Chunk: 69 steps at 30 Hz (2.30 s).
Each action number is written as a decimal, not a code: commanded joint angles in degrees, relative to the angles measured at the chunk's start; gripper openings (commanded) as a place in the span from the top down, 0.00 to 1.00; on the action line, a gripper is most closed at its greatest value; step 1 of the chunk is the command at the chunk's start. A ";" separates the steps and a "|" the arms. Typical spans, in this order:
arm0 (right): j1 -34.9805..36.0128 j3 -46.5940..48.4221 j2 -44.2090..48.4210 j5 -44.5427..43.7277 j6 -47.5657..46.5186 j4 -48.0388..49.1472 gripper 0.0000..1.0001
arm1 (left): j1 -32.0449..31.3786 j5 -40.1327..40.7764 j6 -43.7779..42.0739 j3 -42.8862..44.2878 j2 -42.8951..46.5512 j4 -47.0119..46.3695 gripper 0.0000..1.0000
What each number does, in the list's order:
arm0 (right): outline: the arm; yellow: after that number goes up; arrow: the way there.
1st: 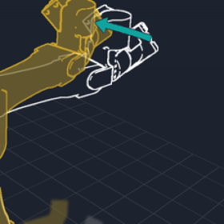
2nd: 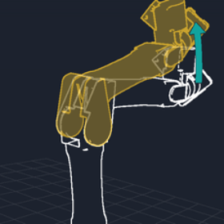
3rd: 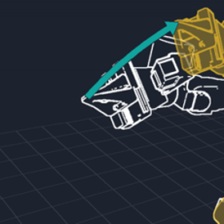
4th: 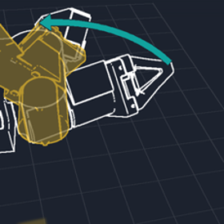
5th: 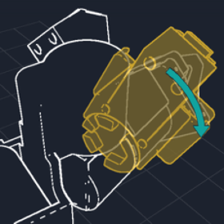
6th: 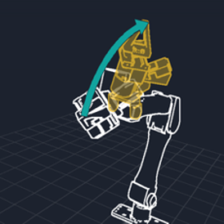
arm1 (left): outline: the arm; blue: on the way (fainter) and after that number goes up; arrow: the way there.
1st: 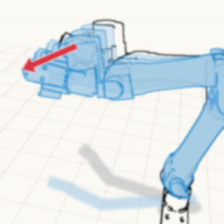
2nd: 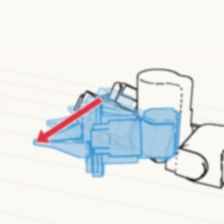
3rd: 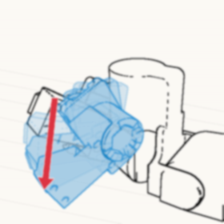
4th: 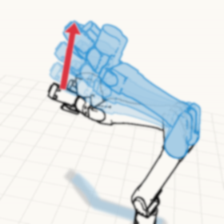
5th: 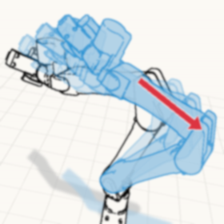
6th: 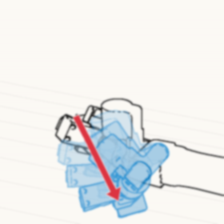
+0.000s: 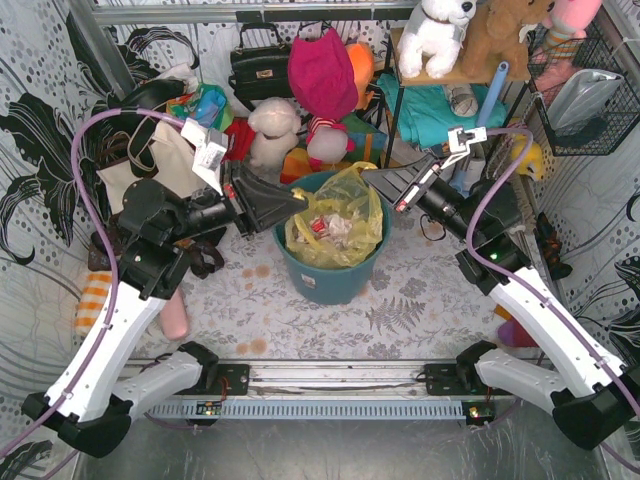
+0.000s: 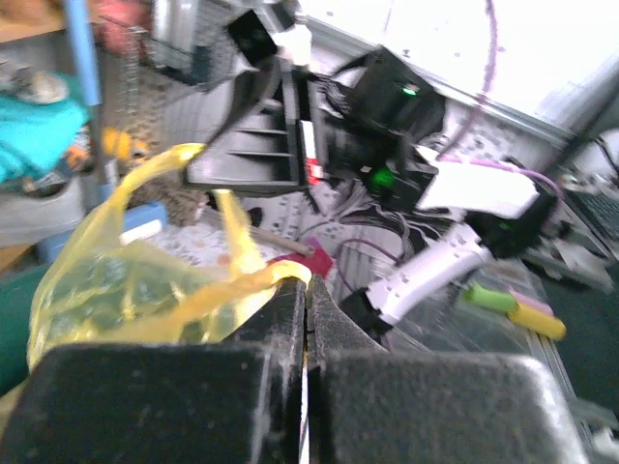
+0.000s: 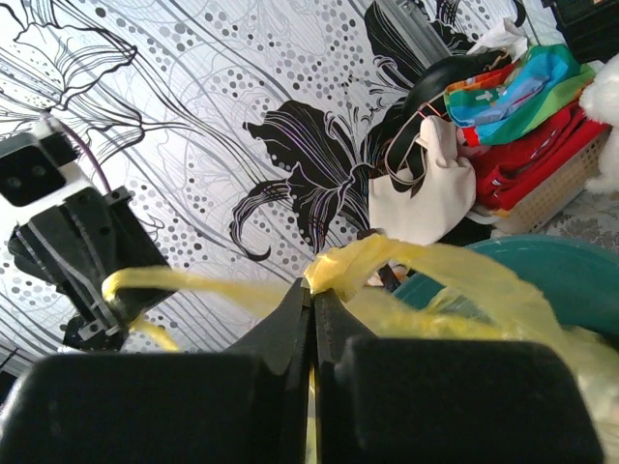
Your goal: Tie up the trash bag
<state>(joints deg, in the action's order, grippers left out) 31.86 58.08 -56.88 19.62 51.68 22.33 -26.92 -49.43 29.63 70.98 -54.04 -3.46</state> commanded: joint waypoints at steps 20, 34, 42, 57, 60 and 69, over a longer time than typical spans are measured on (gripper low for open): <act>0.21 -4.93 1.13 -1.04 -2.18 3.03 0.84 | 0.39 32.07 0.67 -8.00 5.20 6.71 0.86; 0.15 7.24 -10.08 11.24 3.15 10.78 0.78 | 0.40 15.51 9.02 -9.19 3.28 -8.75 0.63; 0.23 9.82 -9.63 10.79 2.27 9.39 0.70 | 0.40 5.63 15.06 -8.20 1.49 -16.26 0.52; 0.23 14.99 -11.67 11.03 1.43 9.81 0.68 | -0.19 1.96 15.42 -9.45 -1.44 -11.76 0.43; 0.22 13.67 -10.97 10.84 1.80 9.82 0.68 | -0.22 4.45 11.44 -8.88 0.38 -4.93 0.43; 0.22 10.38 -8.89 9.65 1.49 7.48 0.68 | -0.21 14.38 -3.54 1.01 7.30 21.52 0.36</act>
<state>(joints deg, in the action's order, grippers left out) 31.86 69.43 -67.85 29.58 53.95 28.93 -26.96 -38.57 33.26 67.94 -49.84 7.97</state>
